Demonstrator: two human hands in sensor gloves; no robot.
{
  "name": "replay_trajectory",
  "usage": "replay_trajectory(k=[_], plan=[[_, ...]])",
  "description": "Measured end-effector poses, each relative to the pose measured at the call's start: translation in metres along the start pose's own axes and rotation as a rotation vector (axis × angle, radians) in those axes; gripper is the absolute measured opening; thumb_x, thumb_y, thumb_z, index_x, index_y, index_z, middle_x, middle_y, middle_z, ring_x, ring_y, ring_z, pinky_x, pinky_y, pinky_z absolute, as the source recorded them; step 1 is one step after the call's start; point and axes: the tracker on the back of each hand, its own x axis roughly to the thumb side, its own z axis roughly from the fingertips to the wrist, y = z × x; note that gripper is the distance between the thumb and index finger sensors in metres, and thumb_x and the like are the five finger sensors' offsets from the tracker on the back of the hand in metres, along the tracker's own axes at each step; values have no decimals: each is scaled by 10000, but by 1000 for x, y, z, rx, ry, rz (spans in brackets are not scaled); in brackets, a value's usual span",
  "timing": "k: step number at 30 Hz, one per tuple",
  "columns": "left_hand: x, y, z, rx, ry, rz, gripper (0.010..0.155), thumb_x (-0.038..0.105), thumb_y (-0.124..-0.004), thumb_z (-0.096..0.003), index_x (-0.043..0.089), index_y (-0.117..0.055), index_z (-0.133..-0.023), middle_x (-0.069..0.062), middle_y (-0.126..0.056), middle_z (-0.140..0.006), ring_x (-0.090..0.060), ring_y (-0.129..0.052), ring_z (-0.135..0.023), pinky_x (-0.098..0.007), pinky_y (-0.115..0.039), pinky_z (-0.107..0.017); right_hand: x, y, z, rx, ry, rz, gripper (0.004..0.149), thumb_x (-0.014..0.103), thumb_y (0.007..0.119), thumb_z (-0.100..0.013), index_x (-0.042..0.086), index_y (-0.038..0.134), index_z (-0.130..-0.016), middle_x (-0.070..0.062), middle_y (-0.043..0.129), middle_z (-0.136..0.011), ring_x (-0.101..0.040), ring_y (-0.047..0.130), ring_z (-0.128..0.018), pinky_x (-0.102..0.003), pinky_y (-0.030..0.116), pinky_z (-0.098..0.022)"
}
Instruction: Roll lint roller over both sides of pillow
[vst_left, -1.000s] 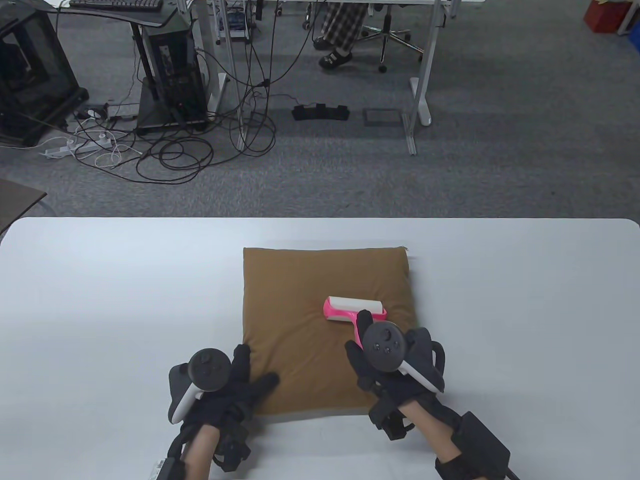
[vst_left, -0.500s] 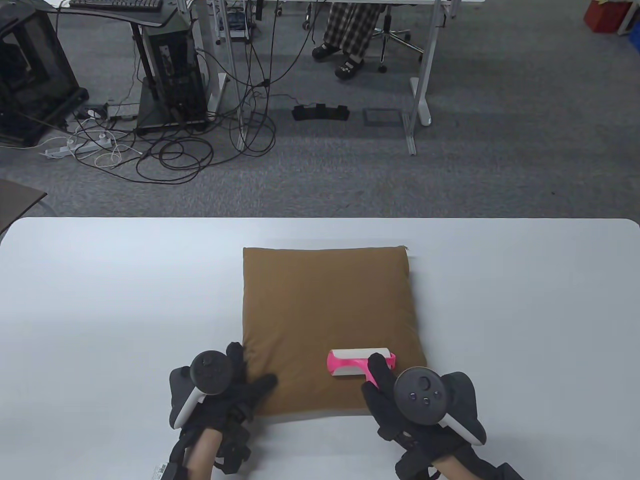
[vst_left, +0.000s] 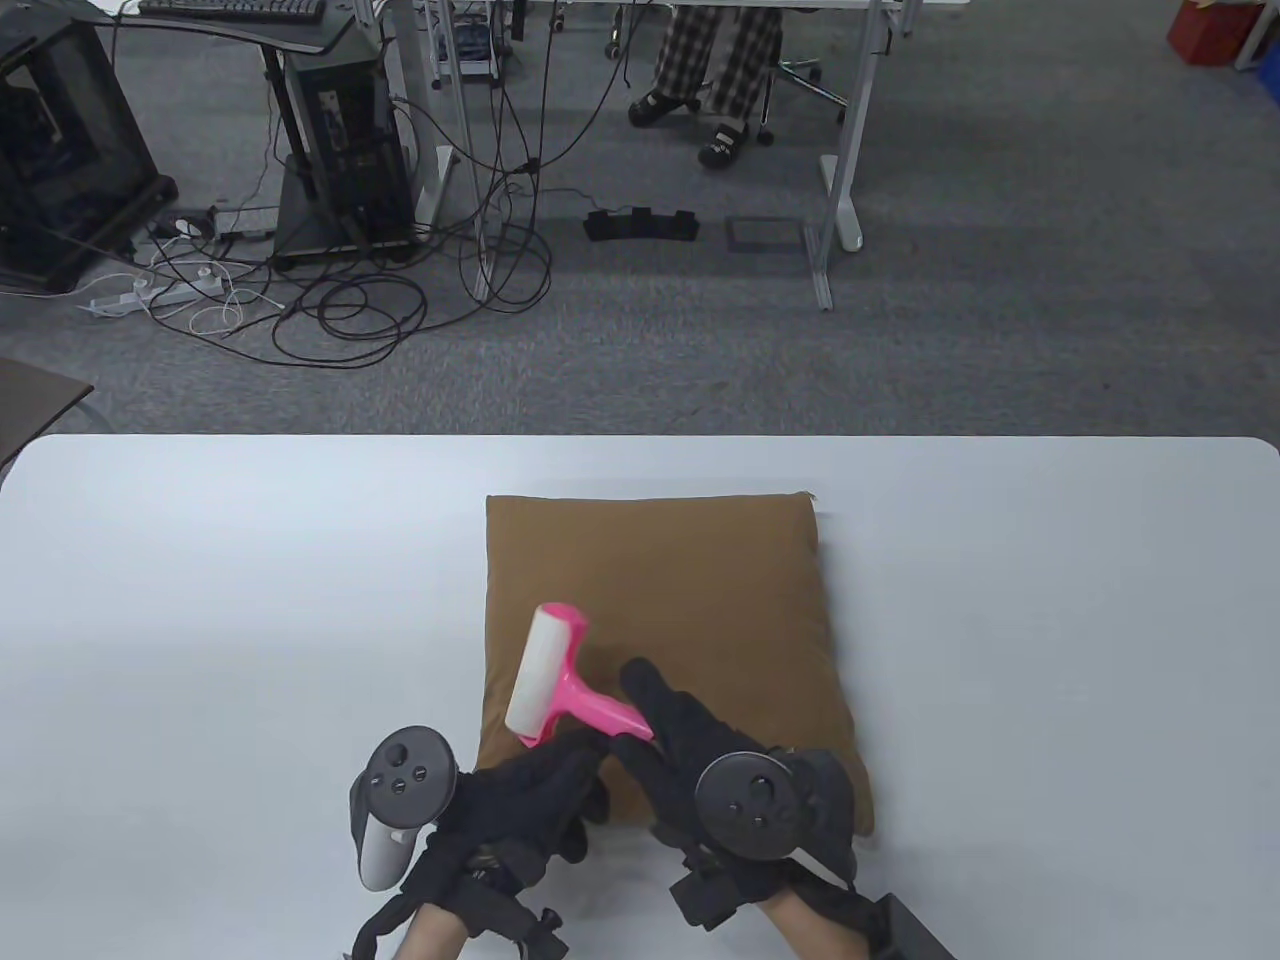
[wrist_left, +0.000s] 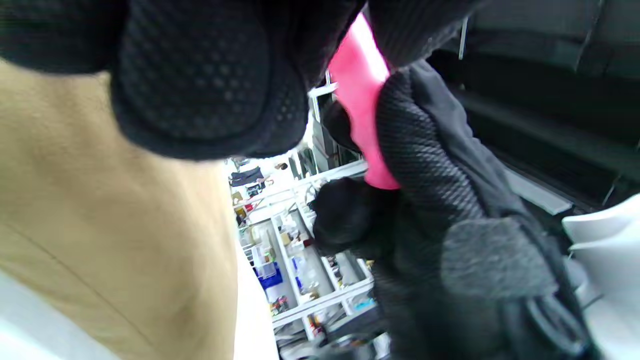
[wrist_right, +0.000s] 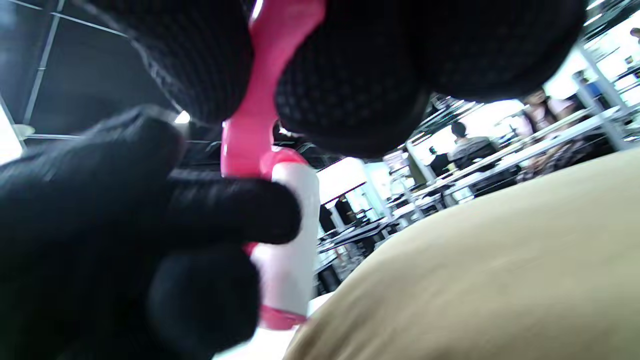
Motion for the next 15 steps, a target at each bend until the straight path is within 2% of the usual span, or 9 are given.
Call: replay_trajectory(k=[2, 4, 6, 9, 11, 15], plan=[[-6, 4, 1, 35, 20, -23, 666, 488, -670, -529, -78, -741, -872, -169, -1005, -638, -253, -1057, -261, -508, -852, -281, -4, 9, -1, -14, 9, 10, 593, 415, 783, -542, 199, 606, -1065, -34, 904, -901, -153, 1013, -327, -415, 884, -277], [-9, 5, 2, 74, 54, -27, 670, 487, -660, -532, -69, -710, -902, -191, -971, -710, -291, -1070, -381, -537, -844, -363, -7, 18, 0, -2, -9, -52, 609, 402, 810, -536, 192, 596, -1067, -13, 897, -925, -151, 1018, -330, -413, 886, -279], [-13, 3, 1, 68, 81, 16, 692, 496, -652, -535, -64, -641, -943, -194, -922, -777, -308, -1059, -491, -552, -828, -433, -8, 28, 3, 8, -37, -75, 611, 381, 828, -530, 181, 601, -1060, 6, 881, -949, -150, 1027, -337, -409, 890, -280], [-20, 1, 1, 96, 139, 79, 685, 506, -719, -521, -38, -654, -933, -192, -921, -768, -317, -1062, -494, -560, -827, -432, -6, 39, 9, 11, -72, -34, 619, 362, 849, -516, 163, 611, -1051, 11, 873, -948, -138, 1035, -324, -400, 898, -272], [-24, -2, 0, 109, 170, 43, 690, 517, -767, -498, -25, -665, -913, -178, -938, -746, -306, -1082, -468, -548, -849, -405, -5, 44, 12, 29, -66, -29, 641, 360, 851, -514, 136, 595, -1056, 0, 872, -943, -140, 1037, -330, -400, 897, -275], [-28, -6, -4, 73, 183, -1, 658, 508, -752, -503, 5, -636, -911, -136, -928, -737, -281, -1078, -471, -529, -851, -401, -9, 43, 14, 46, -69, -18, 681, 396, 868, -507, 129, 583, -1065, -23, 895, -917, -189, 1055, -340, -437, 888, -273]])
